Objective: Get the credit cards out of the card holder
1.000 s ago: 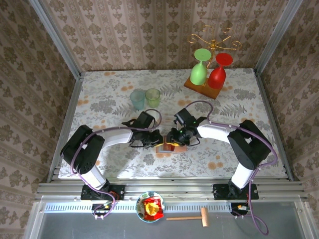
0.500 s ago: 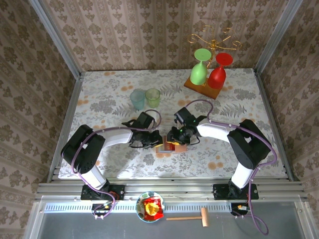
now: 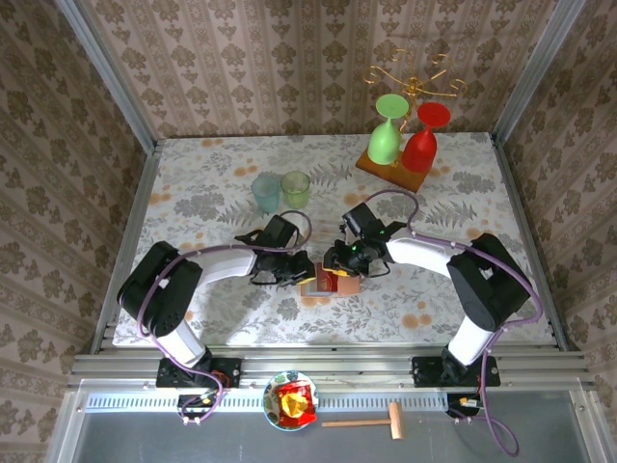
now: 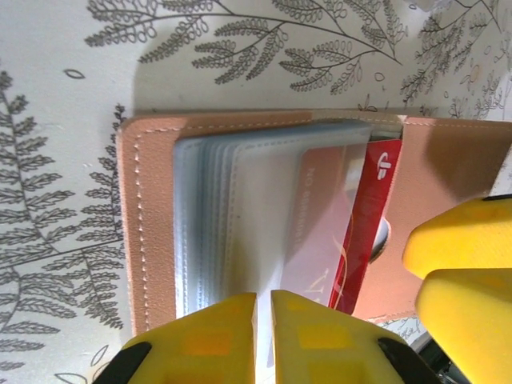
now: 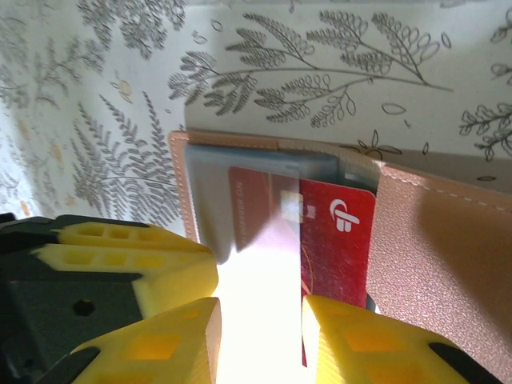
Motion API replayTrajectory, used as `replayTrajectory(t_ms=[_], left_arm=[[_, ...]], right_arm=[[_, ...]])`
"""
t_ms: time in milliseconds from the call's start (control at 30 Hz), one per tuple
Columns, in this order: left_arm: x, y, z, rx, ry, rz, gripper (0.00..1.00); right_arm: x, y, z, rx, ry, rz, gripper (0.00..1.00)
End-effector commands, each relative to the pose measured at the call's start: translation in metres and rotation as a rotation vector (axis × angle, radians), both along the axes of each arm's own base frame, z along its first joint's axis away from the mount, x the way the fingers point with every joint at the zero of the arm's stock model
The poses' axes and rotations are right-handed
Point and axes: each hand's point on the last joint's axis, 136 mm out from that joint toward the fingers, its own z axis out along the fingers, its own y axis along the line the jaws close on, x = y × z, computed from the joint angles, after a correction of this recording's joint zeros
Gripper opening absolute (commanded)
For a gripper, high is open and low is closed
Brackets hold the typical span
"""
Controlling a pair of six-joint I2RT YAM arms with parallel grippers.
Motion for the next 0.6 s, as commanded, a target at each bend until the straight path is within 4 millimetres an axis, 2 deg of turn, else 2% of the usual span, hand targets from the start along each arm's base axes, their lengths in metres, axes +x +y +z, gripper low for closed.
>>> replayTrajectory(t_ms=[0,67,233,567], left_arm=[[0.009,-0.013,0.027,-0.074,-0.031,-0.006,0.13],[0.009,-0.017,0.028,-0.079,-0.031,-0.016,0.13],[0.006,-0.018,0.016,-0.062,-0.004,-0.027,0.14],[0.001,0.002,-0.006,0.026,0.025,-0.02,0.14]], right_arm=[[-0.005,0.0,0.005,0.058,0.017,-0.007,0.33],[-0.005,-0.001,0.001,0.078,0.026,-0.017,0.33],[-0.006,-0.005,-0.006,0.096,0.041,-0.031,0.33],[-0.008,-0.017,-0.021,0.1,0.059,-0.05,0.33]])
